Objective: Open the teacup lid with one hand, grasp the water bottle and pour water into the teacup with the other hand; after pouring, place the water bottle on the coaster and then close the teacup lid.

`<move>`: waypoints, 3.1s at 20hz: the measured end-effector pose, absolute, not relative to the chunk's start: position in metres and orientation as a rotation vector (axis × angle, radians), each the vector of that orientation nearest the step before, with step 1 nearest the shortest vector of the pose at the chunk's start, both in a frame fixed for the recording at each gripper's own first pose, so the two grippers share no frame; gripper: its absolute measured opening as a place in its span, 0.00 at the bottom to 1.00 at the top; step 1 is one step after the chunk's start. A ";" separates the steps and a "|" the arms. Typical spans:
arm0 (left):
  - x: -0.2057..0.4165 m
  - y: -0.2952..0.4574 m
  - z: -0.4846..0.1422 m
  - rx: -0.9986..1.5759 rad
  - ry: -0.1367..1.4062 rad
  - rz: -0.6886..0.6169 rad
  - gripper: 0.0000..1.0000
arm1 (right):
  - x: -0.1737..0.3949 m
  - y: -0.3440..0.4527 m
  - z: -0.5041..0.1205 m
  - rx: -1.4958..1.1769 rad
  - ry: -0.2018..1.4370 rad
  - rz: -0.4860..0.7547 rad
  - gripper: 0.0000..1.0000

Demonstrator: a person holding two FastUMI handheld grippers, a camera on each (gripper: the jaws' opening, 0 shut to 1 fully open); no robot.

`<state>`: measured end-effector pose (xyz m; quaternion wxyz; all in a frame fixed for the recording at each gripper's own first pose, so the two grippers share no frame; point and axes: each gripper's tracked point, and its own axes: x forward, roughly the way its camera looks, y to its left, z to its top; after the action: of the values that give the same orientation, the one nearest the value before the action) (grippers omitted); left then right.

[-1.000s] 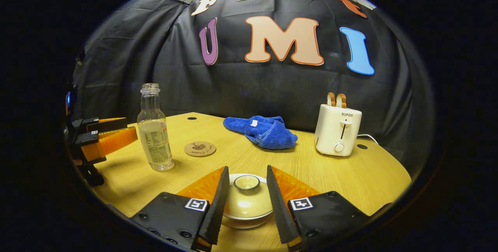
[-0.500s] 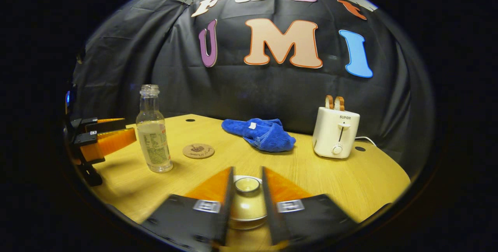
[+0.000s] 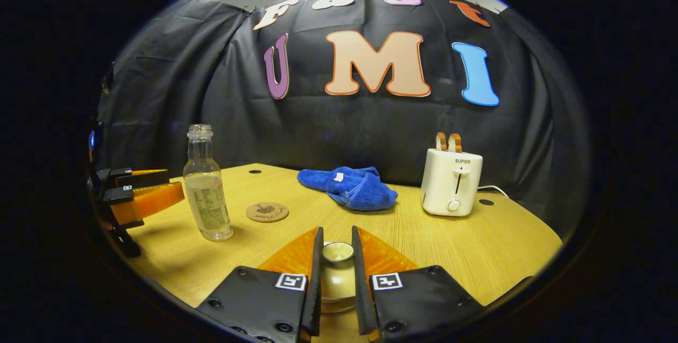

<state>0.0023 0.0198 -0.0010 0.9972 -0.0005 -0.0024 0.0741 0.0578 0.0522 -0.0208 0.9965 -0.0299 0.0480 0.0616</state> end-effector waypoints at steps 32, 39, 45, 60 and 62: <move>0.069 0.001 -0.046 -0.006 0.286 -0.017 0.73 | 0.009 -0.028 -0.003 -0.002 0.000 0.001 0.30; 0.068 0.002 -0.032 0.103 0.303 -0.005 0.69 | 0.008 -0.031 -0.002 -0.002 0.000 -0.013 0.30; 0.074 -0.001 0.003 0.427 0.323 -0.006 0.69 | 0.007 -0.036 -0.002 -0.003 0.000 -0.021 0.31; 0.068 -0.013 -0.026 1.130 0.437 -0.039 0.69 | -0.001 -0.079 0.000 -0.007 -0.004 -0.106 0.30; 0.073 -0.013 -0.024 1.186 0.440 -0.036 0.69 | -0.001 -0.078 0.000 -0.007 -0.004 -0.105 0.30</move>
<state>0.0731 -0.0134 -0.0238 0.8064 0.5543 0.2054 -0.0167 -0.0012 -0.0782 0.0000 0.9986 -0.0034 -0.0018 -0.0526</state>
